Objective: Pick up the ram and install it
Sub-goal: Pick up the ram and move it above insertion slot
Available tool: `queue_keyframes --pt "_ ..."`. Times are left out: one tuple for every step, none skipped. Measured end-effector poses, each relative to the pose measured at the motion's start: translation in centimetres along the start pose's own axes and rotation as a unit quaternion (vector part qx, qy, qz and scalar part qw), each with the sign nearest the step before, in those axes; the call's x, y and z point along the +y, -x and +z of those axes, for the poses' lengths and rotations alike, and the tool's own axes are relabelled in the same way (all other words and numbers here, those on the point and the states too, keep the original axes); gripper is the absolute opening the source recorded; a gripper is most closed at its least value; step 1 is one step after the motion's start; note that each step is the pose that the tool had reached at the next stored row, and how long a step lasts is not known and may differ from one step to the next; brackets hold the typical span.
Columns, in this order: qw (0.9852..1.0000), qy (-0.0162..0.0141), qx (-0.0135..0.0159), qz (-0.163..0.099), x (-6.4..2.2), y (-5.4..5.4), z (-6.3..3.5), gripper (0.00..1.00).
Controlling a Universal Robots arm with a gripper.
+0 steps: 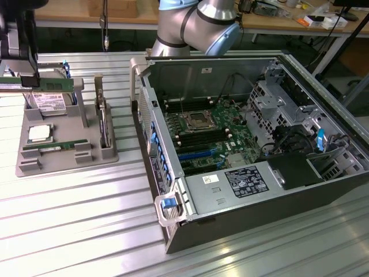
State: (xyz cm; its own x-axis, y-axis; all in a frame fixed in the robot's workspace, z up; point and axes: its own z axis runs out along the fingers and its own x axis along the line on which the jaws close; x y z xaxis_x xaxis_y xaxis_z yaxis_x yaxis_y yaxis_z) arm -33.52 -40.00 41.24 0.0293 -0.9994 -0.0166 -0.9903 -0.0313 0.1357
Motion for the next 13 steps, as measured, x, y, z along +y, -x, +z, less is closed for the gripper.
queue_keyframes --pt "1.0 -0.0008 0.0 0.0 -0.24 0.0 -0.03 0.13" --pt "1.0 -0.0019 0.0001 0.0 -0.53 0.0 -0.08 0.13" --pt "1.0 -0.0035 0.0001 0.0 -0.75 0.0 -0.12 0.13" --pt "1.0 -0.0053 0.0002 0.0 -0.94 0.0 -0.17 0.13" --pt "1.0 -0.0073 0.0002 0.0 -1.14 0.0 -0.22 0.13" --pt "1.0 -0.0097 0.0003 0.0 -1.33 0.0 -0.25 0.13" --pt "0.9999 -0.0115 0.0003 0.0 -1.5 0.0 -0.28 0.13" --pt "0.9999 -0.0136 0.0004 0.0 -1.65 0.0 -0.31 0.13" --pt "0.9998 -0.0184 0.0006 0.0 -1.81 -0.1 -0.35 0.13" --pt "0.9996 -0.0266 0.0008 0.0 -1.91 -0.1 -0.34 0.13" --pt "0.9994 -0.0344 0.001 0.0 -1.92 -0.1 -0.34 0.13" --pt "0.9991 -0.0427 0.0013 -0.001 -1.94 -0.1 -0.35 0.13" --pt "0.9985 -0.0553 0.0018 -0.001 -2.01 -0.1 -0.36 0.13"
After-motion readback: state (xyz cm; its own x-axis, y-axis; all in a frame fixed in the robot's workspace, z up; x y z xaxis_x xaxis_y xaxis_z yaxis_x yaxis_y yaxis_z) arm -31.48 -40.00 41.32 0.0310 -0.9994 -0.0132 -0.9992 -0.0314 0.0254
